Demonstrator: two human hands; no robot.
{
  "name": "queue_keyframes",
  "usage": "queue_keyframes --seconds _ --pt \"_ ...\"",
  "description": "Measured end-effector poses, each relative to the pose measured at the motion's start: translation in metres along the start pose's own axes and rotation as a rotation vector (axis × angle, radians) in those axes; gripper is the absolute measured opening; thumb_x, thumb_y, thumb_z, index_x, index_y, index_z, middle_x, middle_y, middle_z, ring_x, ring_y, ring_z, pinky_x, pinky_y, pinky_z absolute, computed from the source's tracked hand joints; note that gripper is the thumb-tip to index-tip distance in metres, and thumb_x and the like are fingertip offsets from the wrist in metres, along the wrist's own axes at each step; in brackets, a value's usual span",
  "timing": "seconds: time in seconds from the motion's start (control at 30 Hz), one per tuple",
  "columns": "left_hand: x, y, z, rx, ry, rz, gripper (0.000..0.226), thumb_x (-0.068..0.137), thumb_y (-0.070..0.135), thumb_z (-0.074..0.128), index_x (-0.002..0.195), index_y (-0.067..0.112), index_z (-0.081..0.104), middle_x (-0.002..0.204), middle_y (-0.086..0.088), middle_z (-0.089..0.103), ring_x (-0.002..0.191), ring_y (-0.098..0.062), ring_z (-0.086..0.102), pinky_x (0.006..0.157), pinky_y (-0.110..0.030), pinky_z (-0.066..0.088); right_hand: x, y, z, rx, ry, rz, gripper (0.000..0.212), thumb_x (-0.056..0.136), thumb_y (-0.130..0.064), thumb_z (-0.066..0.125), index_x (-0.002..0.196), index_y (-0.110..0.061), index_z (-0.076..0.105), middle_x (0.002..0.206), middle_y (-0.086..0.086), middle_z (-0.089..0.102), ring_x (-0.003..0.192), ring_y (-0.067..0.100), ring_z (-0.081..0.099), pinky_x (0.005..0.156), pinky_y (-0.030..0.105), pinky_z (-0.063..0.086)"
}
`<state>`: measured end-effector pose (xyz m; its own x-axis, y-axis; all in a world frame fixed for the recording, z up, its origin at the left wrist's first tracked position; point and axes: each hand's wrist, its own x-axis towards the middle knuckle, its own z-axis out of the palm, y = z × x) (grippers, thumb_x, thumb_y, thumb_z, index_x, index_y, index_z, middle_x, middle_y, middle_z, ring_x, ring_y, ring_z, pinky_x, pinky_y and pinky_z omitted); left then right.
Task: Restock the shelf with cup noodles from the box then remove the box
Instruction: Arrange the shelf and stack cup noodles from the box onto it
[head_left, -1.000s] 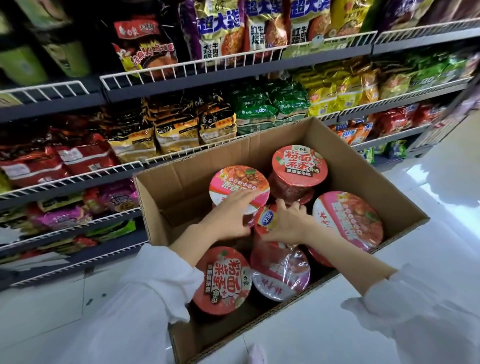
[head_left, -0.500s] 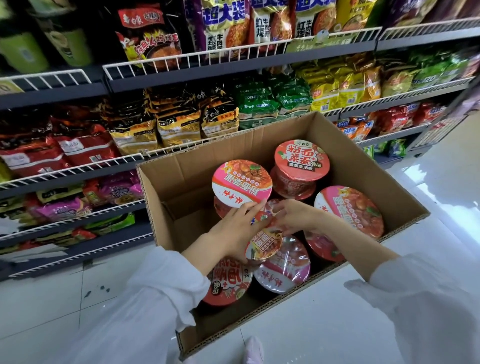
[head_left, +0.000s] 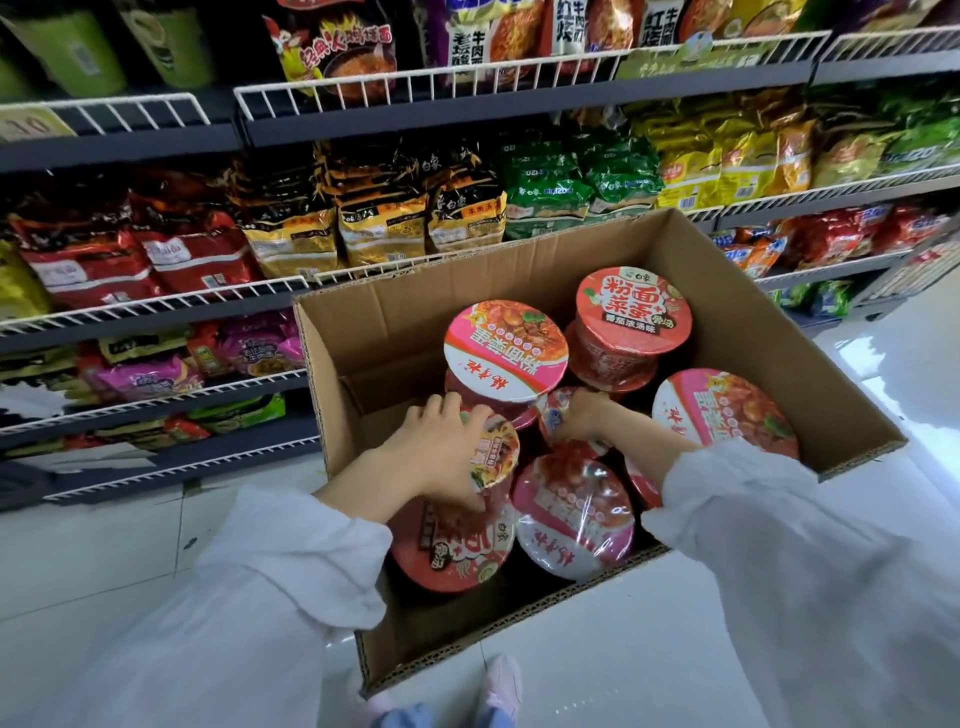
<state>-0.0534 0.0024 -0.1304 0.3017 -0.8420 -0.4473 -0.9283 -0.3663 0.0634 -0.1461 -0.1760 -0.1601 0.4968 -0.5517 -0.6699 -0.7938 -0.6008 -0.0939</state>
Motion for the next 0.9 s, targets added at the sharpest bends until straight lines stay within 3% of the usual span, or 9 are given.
queue_keyframes --seconds 0.03,0.1,0.2,0.3,0.4,0.5,0.6,0.73,0.9 --pt "-0.001 -0.002 0.001 -0.030 0.010 -0.075 0.108 0.062 0.062 0.074 0.143 0.017 0.018 0.138 -0.015 0.029 0.128 -0.034 0.030 0.104 -0.046 0.033 0.005 -0.002 0.005 -0.069 -0.005 0.001 0.062 0.083 -0.046 0.063 0.126 -0.004 0.047 0.117 0.012 0.052 0.112 0.028 0.050 0.090 0.033 0.045" --pt "0.001 -0.004 0.005 -0.095 0.027 -0.188 0.104 0.063 0.060 0.075 0.139 0.014 0.021 0.134 -0.016 0.028 0.124 -0.035 0.031 0.100 -0.046 0.036 0.009 -0.007 0.016 -0.132 0.034 0.036 0.095 0.077 -0.057 0.064 0.144 -0.004 0.022 0.141 0.018 0.035 0.129 0.039 0.037 0.102 0.043 0.041" --pt "0.007 -0.001 0.009 -0.215 0.008 -0.275 0.104 0.066 0.057 0.074 0.141 0.014 0.015 0.135 -0.017 0.021 0.125 -0.037 0.029 0.101 -0.047 0.035 0.019 -0.009 0.029 -0.132 0.055 0.105 0.106 0.078 -0.059 0.062 0.147 -0.003 0.005 0.148 0.027 0.017 0.135 0.049 0.020 0.109 0.052 0.031" --pt "0.012 0.000 0.011 -0.190 -0.010 -0.282 0.108 0.069 0.058 0.071 0.146 0.014 0.008 0.138 -0.019 0.016 0.126 -0.039 0.026 0.102 -0.049 0.034 0.031 -0.007 0.036 -0.089 0.029 0.163 0.114 0.076 -0.065 0.061 0.149 -0.007 -0.005 0.154 0.028 0.000 0.138 0.056 0.003 0.111 0.058 0.018" --pt "0.016 0.000 0.013 -0.154 -0.021 -0.289 0.110 0.070 0.061 0.068 0.147 0.015 0.006 0.140 -0.019 0.014 0.128 -0.041 0.024 0.103 -0.050 0.033 0.035 -0.004 0.036 -0.011 0.085 0.200 0.111 0.074 -0.059 0.068 0.147 -0.008 0.002 0.148 0.035 0.006 0.138 0.053 0.011 0.111 0.051 0.025" --pt "0.019 0.000 0.015 -0.148 -0.025 -0.298 0.108 0.069 0.063 0.067 0.147 0.016 0.008 0.141 -0.019 0.015 0.129 -0.041 0.024 0.104 -0.051 0.032 0.035 0.001 0.038 -0.017 0.164 0.147 0.106 0.070 -0.053 0.073 0.146 -0.015 0.008 0.141 0.032 0.016 0.132 0.046 0.022 0.107 0.047 0.035" --pt "0.021 -0.001 0.015 -0.151 -0.034 -0.300 0.107 0.069 0.062 0.068 0.147 0.018 0.008 0.140 -0.019 0.016 0.128 -0.042 0.024 0.103 -0.051 0.032 0.036 0.003 0.033 -0.033 0.114 0.127 0.111 0.068 -0.052 0.074 0.148 -0.026 0.001 0.143 0.030 0.011 0.133 0.046 0.016 0.105 0.049 0.035" --pt "0.021 -0.001 0.013 -0.145 -0.046 -0.298 0.110 0.068 0.062 0.068 0.147 0.018 0.006 0.140 -0.020 0.016 0.129 -0.043 0.024 0.103 -0.052 0.032 0.030 0.003 0.022 -0.160 0.083 0.121 0.099 0.074 -0.056 0.068 0.147 -0.022 0.011 0.141 0.029 0.019 0.132 0.046 0.020 0.105 0.047 0.033" --pt "0.017 0.001 0.012 -0.146 -0.060 -0.311 0.108 0.070 0.060 0.069 0.147 0.018 0.006 0.142 -0.019 0.014 0.132 -0.042 0.021 0.104 -0.052 0.031 0.026 -0.006 0.017 -0.194 0.143 0.157 0.104 0.064 -0.052 0.078 0.144 -0.027 0.016 0.140 0.024 0.015 0.132 0.043 0.016 0.097 0.052 0.040"
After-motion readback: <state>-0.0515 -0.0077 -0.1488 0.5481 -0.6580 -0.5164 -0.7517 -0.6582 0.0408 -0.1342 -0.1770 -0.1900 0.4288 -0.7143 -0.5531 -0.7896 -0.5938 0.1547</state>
